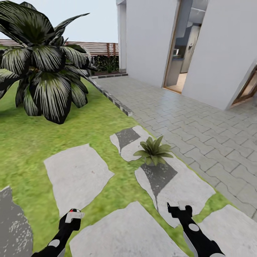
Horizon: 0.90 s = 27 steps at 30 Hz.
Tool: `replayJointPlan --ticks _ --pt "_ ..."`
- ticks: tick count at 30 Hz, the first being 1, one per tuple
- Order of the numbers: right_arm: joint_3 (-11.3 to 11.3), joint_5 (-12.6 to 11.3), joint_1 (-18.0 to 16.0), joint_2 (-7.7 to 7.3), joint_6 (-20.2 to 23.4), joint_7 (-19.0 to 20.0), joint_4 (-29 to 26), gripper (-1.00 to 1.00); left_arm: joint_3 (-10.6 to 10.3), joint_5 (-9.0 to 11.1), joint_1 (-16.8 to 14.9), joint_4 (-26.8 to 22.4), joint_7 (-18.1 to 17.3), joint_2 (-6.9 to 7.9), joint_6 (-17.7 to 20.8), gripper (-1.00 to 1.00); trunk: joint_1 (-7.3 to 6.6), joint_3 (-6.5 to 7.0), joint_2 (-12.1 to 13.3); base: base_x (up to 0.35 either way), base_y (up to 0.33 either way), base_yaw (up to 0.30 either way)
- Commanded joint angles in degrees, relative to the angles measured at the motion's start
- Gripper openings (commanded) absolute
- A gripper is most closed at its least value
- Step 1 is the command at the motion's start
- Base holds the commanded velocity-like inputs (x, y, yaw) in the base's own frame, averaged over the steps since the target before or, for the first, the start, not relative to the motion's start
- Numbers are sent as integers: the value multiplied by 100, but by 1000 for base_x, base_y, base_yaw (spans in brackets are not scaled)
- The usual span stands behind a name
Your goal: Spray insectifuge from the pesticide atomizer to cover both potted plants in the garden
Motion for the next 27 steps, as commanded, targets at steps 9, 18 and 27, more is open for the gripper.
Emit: replayJointPlan --ticks 9,18,27 --pt "0 36 -4 1 -15 -22 7 100 8 -38 -2 2 4 2 -18 -100 -1 39 -2 0 0 -231" --pt "8 37 -4 9 -39 -22 -9 100 7 -38 -2 5 4 2 -18 -100 -1 43 -2 0 0 -20" --pt "15 37 -4 57 -33 -13 -3 100 8 -38 -2 7 4 2 -18 -100 -1 43 -2 0 0 0"
